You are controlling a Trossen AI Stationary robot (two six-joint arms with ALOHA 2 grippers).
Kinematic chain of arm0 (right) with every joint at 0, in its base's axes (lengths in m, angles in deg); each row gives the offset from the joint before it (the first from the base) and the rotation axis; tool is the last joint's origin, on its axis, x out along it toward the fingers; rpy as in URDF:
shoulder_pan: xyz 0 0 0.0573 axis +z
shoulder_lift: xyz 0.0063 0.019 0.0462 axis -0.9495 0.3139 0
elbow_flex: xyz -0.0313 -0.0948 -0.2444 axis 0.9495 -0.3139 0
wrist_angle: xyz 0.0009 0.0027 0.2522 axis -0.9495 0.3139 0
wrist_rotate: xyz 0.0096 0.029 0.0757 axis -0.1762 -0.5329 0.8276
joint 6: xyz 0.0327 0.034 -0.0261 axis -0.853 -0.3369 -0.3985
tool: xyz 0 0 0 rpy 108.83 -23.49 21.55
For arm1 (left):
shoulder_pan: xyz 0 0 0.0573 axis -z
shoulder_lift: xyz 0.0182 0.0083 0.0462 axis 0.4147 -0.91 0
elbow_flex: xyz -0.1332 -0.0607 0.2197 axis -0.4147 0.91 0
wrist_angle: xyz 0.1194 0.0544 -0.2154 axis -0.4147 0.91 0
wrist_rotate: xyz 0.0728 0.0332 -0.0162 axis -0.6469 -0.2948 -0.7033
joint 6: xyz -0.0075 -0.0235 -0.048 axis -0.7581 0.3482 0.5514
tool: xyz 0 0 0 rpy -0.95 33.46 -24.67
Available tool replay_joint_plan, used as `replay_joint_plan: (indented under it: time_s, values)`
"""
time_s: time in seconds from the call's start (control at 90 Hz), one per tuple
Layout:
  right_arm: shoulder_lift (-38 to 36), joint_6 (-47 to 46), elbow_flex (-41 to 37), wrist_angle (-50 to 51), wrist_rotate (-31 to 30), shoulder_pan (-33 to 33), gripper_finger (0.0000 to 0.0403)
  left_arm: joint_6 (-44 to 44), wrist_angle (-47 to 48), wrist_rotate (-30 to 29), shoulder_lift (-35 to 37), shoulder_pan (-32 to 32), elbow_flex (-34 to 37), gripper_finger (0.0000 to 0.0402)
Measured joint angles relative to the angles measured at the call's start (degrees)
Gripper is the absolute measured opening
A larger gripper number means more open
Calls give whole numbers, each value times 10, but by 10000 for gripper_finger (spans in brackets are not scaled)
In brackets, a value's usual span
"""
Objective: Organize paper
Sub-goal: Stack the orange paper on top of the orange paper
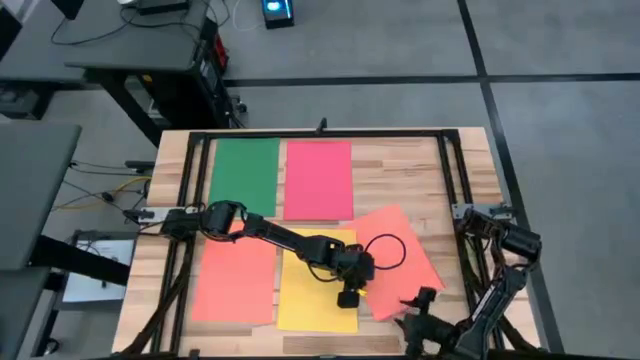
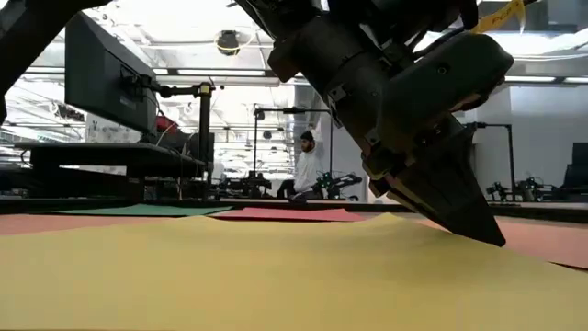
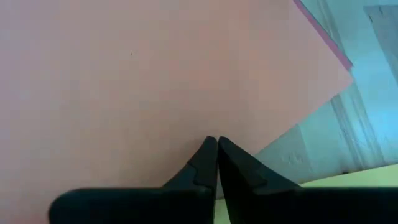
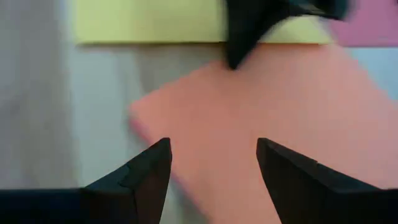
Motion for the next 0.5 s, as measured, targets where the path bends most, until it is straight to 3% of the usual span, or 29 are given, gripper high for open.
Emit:
replay_joint_plan:
  time_s: [0.189, 0.5]
  values:
    - [0, 154, 0, -120, 23, -35, 223, -4, -4, 0, 0, 0, 0, 0]
    - [32, 183, -5, -153, 89, -85, 250, -4, -6, 0, 0, 0, 0, 0]
